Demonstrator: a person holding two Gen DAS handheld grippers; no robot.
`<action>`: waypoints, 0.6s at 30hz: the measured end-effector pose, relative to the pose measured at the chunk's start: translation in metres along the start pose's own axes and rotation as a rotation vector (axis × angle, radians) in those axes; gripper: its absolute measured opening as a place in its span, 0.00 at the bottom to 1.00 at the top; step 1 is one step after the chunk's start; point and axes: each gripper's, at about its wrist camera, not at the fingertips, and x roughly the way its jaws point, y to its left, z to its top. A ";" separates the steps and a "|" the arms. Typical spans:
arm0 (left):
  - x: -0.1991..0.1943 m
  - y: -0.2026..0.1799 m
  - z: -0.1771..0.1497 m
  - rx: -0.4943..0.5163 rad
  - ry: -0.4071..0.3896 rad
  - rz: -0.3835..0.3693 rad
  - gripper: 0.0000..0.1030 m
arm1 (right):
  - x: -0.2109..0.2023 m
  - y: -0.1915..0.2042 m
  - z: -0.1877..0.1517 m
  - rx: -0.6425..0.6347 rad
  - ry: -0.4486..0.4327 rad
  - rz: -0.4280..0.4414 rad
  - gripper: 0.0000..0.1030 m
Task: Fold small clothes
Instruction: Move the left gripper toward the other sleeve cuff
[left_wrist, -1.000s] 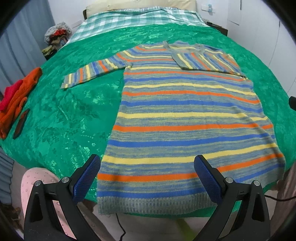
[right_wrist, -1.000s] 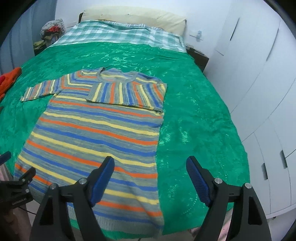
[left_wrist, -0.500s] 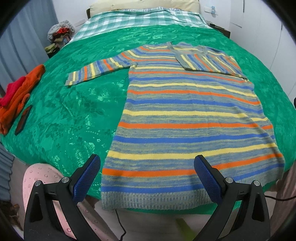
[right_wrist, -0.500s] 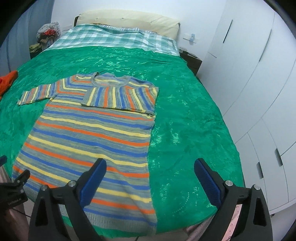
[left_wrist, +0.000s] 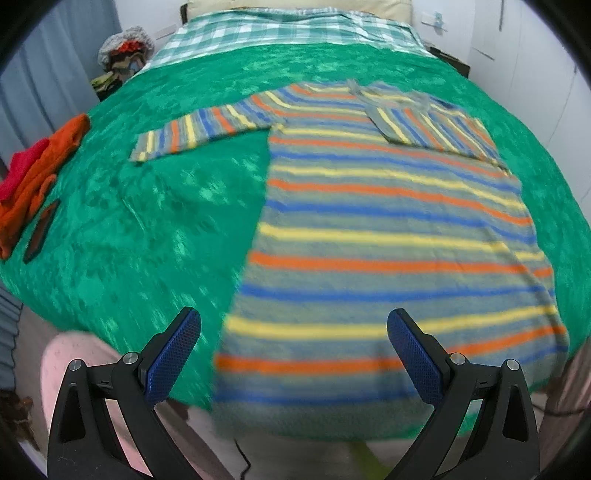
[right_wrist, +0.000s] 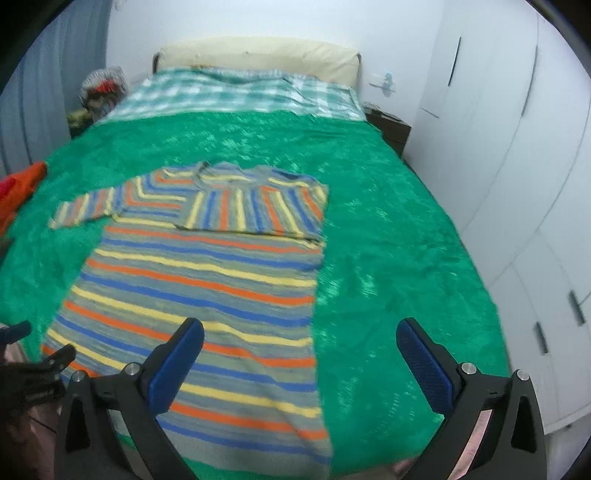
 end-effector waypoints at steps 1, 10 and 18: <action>0.002 0.006 0.008 -0.007 -0.008 0.004 0.98 | 0.000 0.002 -0.001 -0.001 -0.017 0.013 1.00; 0.106 0.177 0.139 -0.412 0.035 -0.004 0.99 | 0.006 0.006 -0.007 -0.006 -0.094 0.078 1.00; 0.185 0.247 0.169 -0.601 0.156 0.064 0.61 | 0.030 0.007 -0.021 -0.015 0.001 0.084 1.00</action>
